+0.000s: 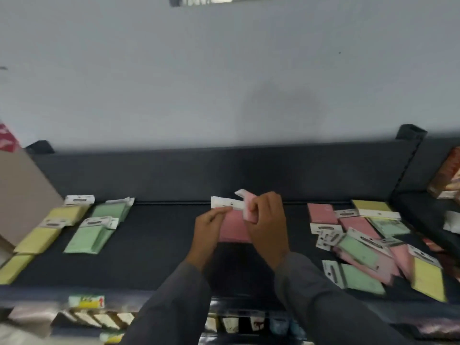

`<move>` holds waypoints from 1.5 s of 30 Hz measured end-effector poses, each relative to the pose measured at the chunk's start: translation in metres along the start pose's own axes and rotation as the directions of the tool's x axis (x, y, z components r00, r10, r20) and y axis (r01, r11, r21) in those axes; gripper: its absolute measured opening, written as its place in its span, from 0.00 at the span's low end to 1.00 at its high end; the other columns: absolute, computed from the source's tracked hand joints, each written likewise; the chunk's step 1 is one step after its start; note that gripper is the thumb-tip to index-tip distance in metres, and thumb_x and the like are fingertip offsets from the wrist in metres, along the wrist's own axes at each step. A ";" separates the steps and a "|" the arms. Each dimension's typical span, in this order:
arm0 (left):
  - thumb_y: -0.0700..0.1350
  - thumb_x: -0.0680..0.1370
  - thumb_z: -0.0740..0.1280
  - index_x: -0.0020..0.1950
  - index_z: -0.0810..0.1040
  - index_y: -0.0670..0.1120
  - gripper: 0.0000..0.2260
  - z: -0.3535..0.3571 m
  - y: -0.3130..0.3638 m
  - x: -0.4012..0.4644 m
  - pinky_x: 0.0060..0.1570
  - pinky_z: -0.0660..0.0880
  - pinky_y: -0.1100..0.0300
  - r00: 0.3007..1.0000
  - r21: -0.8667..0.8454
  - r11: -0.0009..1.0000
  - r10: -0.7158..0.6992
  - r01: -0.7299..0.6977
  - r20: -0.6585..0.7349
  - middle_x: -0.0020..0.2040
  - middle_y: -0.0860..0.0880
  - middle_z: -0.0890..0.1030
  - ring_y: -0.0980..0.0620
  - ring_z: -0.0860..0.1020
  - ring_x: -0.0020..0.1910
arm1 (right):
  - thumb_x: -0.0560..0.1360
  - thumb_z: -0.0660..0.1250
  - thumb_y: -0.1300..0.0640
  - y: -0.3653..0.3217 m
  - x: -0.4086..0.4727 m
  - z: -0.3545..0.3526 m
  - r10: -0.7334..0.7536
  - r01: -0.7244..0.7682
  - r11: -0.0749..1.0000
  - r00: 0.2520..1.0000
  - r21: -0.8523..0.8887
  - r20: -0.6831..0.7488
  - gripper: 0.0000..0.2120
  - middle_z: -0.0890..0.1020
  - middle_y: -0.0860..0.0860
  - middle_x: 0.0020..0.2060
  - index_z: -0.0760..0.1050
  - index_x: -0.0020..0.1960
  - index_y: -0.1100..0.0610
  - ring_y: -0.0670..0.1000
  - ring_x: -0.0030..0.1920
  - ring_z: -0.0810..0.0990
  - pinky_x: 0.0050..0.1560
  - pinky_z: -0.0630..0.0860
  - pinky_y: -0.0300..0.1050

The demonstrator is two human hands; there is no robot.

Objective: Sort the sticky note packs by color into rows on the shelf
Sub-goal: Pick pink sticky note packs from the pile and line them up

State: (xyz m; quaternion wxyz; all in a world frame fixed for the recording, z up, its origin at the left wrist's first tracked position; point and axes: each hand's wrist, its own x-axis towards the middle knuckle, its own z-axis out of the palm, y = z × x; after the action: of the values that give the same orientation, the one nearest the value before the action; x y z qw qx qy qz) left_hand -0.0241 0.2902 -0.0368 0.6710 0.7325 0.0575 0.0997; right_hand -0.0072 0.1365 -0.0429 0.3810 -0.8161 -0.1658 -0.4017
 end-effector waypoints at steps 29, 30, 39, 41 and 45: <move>0.50 0.87 0.55 0.82 0.47 0.58 0.26 -0.456 -0.035 0.033 0.42 0.77 0.73 0.964 0.171 0.984 0.100 -0.058 -0.246 0.72 0.48 0.73 0.59 0.79 0.54 | 0.81 0.53 0.57 -0.339 -0.043 0.356 0.486 -0.773 0.543 0.609 0.329 0.627 0.11 0.79 0.48 0.52 0.67 0.62 0.54 0.50 0.51 0.79 0.54 0.77 0.54; 0.50 0.87 0.55 0.82 0.48 0.58 0.26 -0.457 -0.037 0.040 0.42 0.76 0.74 0.961 0.229 0.972 0.114 -0.055 -0.252 0.73 0.48 0.72 0.60 0.78 0.54 | 0.81 0.53 0.57 -0.337 -0.041 0.361 0.488 -0.768 0.547 0.615 0.332 0.619 0.11 0.80 0.47 0.52 0.67 0.61 0.53 0.51 0.52 0.79 0.56 0.77 0.54; 0.43 0.86 0.58 0.81 0.49 0.59 0.27 -0.437 -0.047 0.082 0.47 0.79 0.63 0.999 0.007 1.000 0.020 -0.019 -0.050 0.67 0.54 0.74 0.58 0.80 0.56 | 0.83 0.55 0.55 -0.306 -0.035 0.351 0.547 -0.741 0.580 0.662 0.338 0.513 0.13 0.80 0.40 0.54 0.69 0.66 0.47 0.41 0.52 0.81 0.46 0.76 0.36; 0.45 0.84 0.62 0.80 0.55 0.52 0.27 -0.405 -0.053 0.094 0.44 0.76 0.65 0.996 0.029 0.999 -0.043 0.045 -0.072 0.69 0.52 0.73 0.57 0.77 0.56 | 0.83 0.58 0.55 -0.280 -0.033 0.330 0.613 -0.728 0.608 0.684 0.315 0.396 0.11 0.81 0.43 0.53 0.71 0.64 0.52 0.40 0.50 0.81 0.42 0.76 0.31; 0.41 0.80 0.68 0.72 0.71 0.50 0.21 -0.339 -0.067 0.091 0.55 0.79 0.57 0.997 0.076 0.996 -0.056 0.052 0.061 0.65 0.49 0.79 0.54 0.79 0.57 | 0.83 0.60 0.56 -0.227 -0.034 0.282 0.685 -0.724 0.675 0.687 0.145 0.241 0.08 0.80 0.45 0.48 0.73 0.59 0.55 0.37 0.44 0.77 0.36 0.70 0.25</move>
State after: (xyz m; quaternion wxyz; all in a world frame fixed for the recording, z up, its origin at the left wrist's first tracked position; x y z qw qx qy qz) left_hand -0.0079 0.6456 -0.0705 0.6473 0.7578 0.0598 0.0561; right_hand -0.0099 0.4996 -0.0674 0.5826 -0.7973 0.0864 -0.1318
